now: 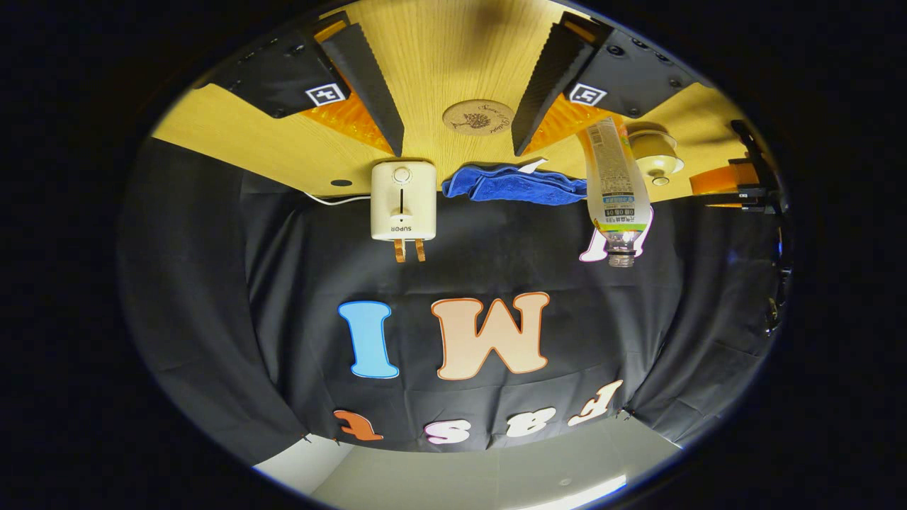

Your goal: Open the teacup lid with one hand, grasp the water bottle and pour water into the teacup with the other hand; after pouring, place the water bottle on the coaster and then close the teacup lid.

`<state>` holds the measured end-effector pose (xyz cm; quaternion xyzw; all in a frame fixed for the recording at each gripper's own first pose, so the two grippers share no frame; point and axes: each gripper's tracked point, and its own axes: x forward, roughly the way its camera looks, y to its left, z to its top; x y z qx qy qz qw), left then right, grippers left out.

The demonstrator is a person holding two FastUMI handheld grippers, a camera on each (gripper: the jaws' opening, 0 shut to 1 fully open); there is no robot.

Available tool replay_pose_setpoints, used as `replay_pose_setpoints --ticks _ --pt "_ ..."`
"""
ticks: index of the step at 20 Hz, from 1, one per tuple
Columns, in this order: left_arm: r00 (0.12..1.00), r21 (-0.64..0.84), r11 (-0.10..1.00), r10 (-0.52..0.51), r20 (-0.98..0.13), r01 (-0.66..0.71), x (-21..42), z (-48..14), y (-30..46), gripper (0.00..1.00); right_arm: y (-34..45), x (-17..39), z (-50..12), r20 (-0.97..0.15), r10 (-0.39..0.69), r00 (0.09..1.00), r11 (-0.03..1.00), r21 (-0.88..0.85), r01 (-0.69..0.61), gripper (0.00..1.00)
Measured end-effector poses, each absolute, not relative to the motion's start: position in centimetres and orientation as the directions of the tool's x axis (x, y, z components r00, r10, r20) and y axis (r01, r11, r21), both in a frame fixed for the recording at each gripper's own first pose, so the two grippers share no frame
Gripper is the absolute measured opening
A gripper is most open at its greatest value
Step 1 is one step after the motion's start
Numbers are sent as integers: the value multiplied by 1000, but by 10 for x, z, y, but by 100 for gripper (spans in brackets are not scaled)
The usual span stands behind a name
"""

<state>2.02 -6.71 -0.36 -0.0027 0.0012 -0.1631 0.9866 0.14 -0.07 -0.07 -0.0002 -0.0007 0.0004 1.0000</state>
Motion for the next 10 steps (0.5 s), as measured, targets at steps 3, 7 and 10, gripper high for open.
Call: replay_pose_setpoints --ticks 3,7,10 --pt "930 -7 930 -367 7 367 28 -2 -80 91 -1 2 -2 2 1 1000 1000 0 -1 94" --pt "914 2 914 -405 -11 405 41 -5 -95 91 -1 2 -1 1 1 1000 1000 0 -1 97" --pt "898 25 898 -437 -56 439 48 -12 -107 89 -1 2 -1 2 1 1000 1000 -1 -1 98"
